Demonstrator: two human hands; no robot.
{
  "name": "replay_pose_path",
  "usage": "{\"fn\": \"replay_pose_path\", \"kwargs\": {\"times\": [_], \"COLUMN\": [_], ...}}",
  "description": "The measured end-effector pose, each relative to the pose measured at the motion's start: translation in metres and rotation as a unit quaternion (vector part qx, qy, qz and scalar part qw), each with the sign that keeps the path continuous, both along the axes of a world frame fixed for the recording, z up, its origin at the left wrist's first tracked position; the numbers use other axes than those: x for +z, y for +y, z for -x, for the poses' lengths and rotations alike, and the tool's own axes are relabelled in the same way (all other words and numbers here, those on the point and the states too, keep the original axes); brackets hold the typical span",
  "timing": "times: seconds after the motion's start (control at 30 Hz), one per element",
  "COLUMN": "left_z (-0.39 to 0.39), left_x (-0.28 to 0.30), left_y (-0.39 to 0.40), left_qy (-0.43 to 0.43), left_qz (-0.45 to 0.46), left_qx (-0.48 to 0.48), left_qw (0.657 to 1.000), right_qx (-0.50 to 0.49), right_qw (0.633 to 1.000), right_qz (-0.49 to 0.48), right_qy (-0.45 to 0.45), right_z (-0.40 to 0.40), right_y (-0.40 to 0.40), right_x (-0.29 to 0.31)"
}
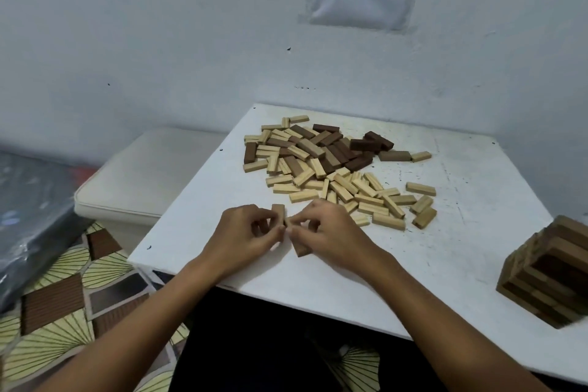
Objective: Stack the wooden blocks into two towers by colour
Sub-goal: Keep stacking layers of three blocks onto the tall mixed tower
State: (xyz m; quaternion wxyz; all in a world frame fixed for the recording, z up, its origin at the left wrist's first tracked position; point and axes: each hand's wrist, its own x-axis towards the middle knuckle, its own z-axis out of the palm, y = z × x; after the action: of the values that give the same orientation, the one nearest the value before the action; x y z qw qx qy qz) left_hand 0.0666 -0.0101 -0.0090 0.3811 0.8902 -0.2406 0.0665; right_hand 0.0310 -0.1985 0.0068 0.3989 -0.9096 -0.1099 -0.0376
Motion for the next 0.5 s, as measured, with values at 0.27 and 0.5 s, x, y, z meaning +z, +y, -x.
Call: {"fn": "replay_pose_path", "kwargs": {"times": [0.27,0.5], "left_z": [-0.007,-0.009], "left_x": [-0.007,-0.015], "left_y": [0.004,-0.007], "left_qy": [-0.009,-0.019], "left_qz": [-0.096,-0.074], "left_qx": [-0.065,-0.060], "left_qw": [0.993,0.995], "right_qx": [-0.158,-0.223], "right_qw": [0.984,0.971], "right_qz": [-0.040,0.070], "right_qy": [-0.076,-0.037], "right_z": [-0.090,-0.157], "right_y": [-0.033,-0.039], "right_x": [0.006,-0.014]}}
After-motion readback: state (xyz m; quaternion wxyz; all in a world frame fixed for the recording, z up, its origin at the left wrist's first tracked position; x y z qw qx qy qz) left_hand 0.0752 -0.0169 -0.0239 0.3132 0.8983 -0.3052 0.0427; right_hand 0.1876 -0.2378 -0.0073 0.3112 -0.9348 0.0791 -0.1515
